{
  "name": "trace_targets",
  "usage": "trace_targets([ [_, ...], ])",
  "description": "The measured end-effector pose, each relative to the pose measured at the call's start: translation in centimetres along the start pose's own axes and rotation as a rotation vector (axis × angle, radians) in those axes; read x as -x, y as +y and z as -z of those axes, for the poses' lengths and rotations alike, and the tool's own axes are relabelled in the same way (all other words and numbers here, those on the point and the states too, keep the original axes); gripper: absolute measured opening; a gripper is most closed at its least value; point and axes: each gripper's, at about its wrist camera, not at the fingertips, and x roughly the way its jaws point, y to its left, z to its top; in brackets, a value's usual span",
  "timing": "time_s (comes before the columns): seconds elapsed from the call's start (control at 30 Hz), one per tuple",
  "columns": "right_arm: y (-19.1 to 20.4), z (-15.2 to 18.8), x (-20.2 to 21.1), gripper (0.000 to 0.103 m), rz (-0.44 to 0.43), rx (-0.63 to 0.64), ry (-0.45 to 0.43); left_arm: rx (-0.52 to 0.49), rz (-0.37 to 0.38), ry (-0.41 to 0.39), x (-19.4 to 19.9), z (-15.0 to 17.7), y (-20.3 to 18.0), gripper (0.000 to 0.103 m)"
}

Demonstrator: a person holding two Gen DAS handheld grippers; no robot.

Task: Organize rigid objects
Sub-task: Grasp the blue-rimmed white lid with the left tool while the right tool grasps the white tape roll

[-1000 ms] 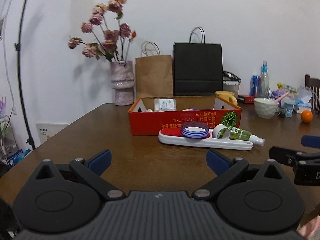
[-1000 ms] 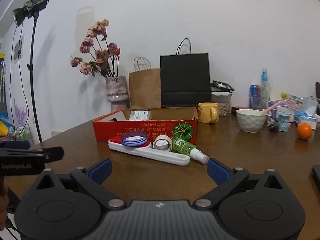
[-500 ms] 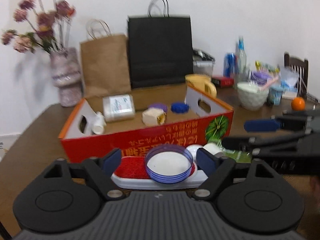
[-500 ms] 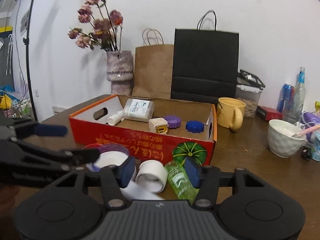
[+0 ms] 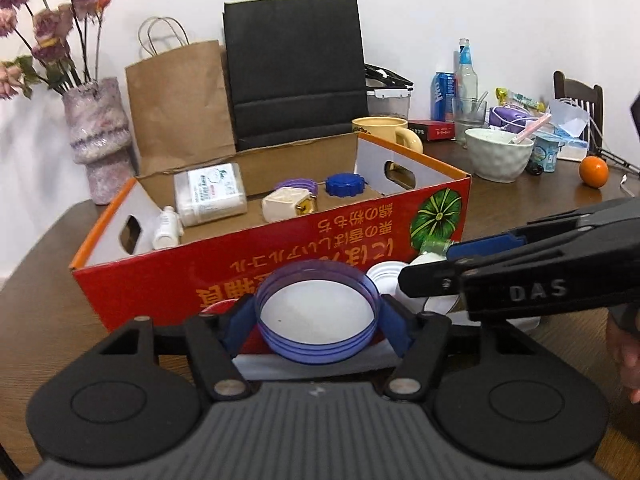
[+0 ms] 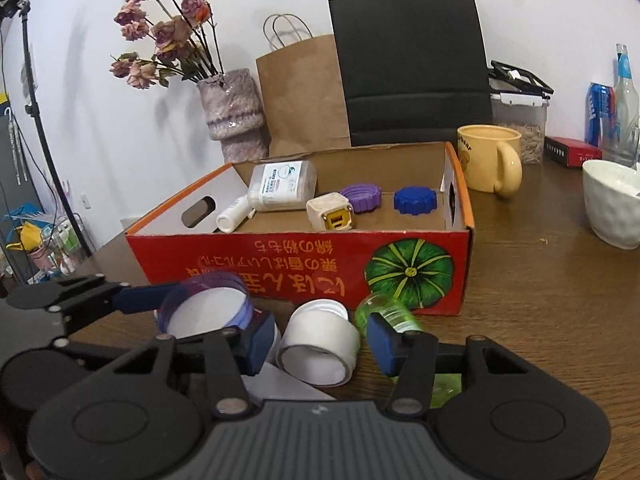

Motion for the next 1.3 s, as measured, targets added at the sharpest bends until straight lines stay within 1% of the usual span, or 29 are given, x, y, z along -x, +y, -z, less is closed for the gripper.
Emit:
trace_targets([
  [0.1,0.5,0.2,-0.7,0.051,0.009,0.014,0.016,-0.026,-0.033,-0.023,1.4,0.6,-0.1,0.067],
  [0.13,0.7,0.3,-0.7,0.051,0.014,0.018,0.014,-0.019,-0.039,-0.032,1.9,0.8,0.0,0.067],
  [0.17,0.8,0.3,-0.7,0.047,0.026,0.024,0.017,-0.008,-0.037,-0.034,2.4,0.9,0.3,0.067],
  [0.27,1.2,0.5,-0.3,0.046,0.051,0.036,0.007,0.028,-0.054,-0.027,3.6,1.0,0.9,0.067],
  [0.33,1.7,0.6,0.7,0.046,0.072,0.069,-0.026,0.044,-0.076,-0.029,4.8,1.1,1.2,0.067],
  [0.43,2.9,0.3,3.2,0.046,0.107,0.117,-0.085,0.067,-0.091,-0.051,7.3,1.0,1.5,0.067],
  [0.53,4.0,0.1,6.6,0.046,0.102,0.141,-0.146,0.073,-0.113,-0.1,10.3,0.8,1.2,0.067],
  [0.63,5.2,0.5,10.3,0.046,0.087,0.148,-0.202,0.087,-0.131,-0.155,13.6,0.6,0.8,0.067],
  [0.77,7.0,2.2,15.3,0.046,0.079,0.163,-0.269,0.1,-0.163,-0.23,17.9,0.9,-0.3,0.067],
  [0.83,7.7,3.3,17.4,0.046,0.075,0.167,-0.299,0.107,-0.188,-0.259,20.0,1.5,-0.9,0.067],
  [0.93,9.1,5.4,20.8,0.046,0.07,0.185,-0.345,0.143,-0.231,-0.307,23.5,2.7,-1.4,0.067],
  [1.0,9.8,6.7,22.4,0.046,0.064,0.198,-0.353,0.15,-0.258,-0.348,25.8,3.8,-2.0,0.067],
  [1.1,10.6,8.5,24.5,0.046,0.05,0.171,-0.362,0.14,-0.297,-0.368,28.2,5.1,-3.0,0.067],
  [1.2,11.2,10.0,25.9,0.046,0.042,0.162,-0.365,0.158,-0.287,-0.36,29.6,6.2,-3.3,0.067],
  [1.3,11.6,10.8,26.5,0.046,0.049,0.166,-0.36,0.144,-0.29,-0.356,30.2,6.7,-3.5,0.067],
])
